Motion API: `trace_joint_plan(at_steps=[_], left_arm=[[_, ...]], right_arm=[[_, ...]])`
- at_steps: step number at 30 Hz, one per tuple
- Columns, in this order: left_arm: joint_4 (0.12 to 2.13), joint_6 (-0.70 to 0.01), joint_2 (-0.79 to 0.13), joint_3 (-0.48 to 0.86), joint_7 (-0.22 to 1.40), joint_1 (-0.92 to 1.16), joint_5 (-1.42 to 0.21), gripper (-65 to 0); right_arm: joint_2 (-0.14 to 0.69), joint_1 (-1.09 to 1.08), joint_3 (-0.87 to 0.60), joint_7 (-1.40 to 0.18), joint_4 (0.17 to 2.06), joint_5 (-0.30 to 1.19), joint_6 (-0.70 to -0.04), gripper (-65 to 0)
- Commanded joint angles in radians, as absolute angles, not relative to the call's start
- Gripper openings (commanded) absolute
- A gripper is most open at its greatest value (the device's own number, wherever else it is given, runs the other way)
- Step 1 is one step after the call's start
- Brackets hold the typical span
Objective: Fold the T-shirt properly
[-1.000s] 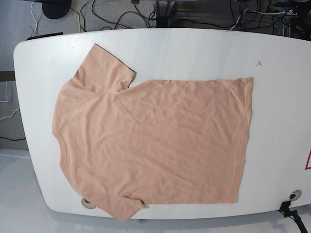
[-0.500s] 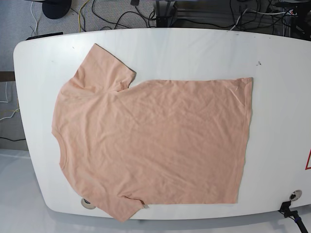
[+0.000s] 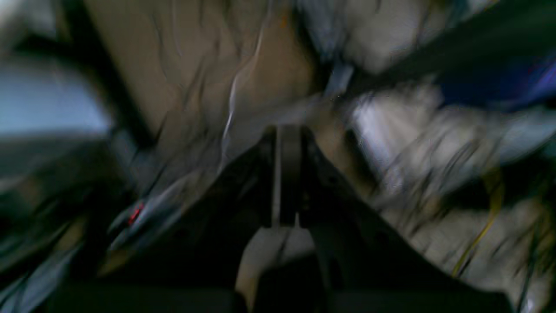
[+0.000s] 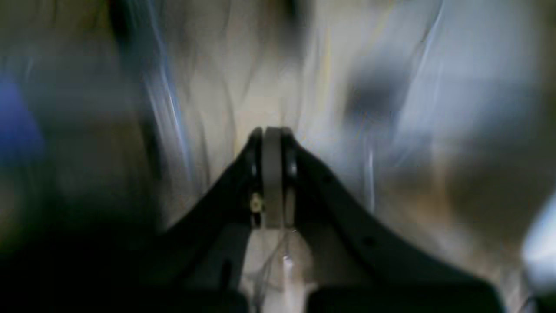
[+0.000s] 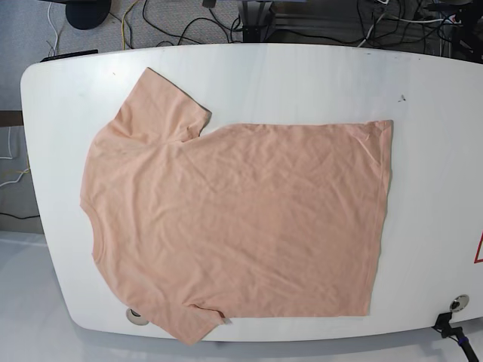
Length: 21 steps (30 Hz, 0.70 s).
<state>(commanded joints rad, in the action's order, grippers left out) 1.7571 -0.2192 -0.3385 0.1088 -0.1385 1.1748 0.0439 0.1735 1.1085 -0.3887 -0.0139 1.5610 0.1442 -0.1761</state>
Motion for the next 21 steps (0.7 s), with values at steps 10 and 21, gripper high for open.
trace_joint_plan(at_steps=[10, 21], left_arm=[[2.052, -0.308, -0.344, 0.146, -0.058, 1.176, -0.018, -65.0], [2.131, -0.364, -0.356, 0.197, -0.068, 1.105, -0.060, -53.8]], right_arm=[[0.173, 1.115, -0.581, -0.177, 1.856, 0.179, -0.265, -65.0], [0.170, 0.974, -0.734, -0.473, 2.011, 0.520, -0.391, -64.8]])
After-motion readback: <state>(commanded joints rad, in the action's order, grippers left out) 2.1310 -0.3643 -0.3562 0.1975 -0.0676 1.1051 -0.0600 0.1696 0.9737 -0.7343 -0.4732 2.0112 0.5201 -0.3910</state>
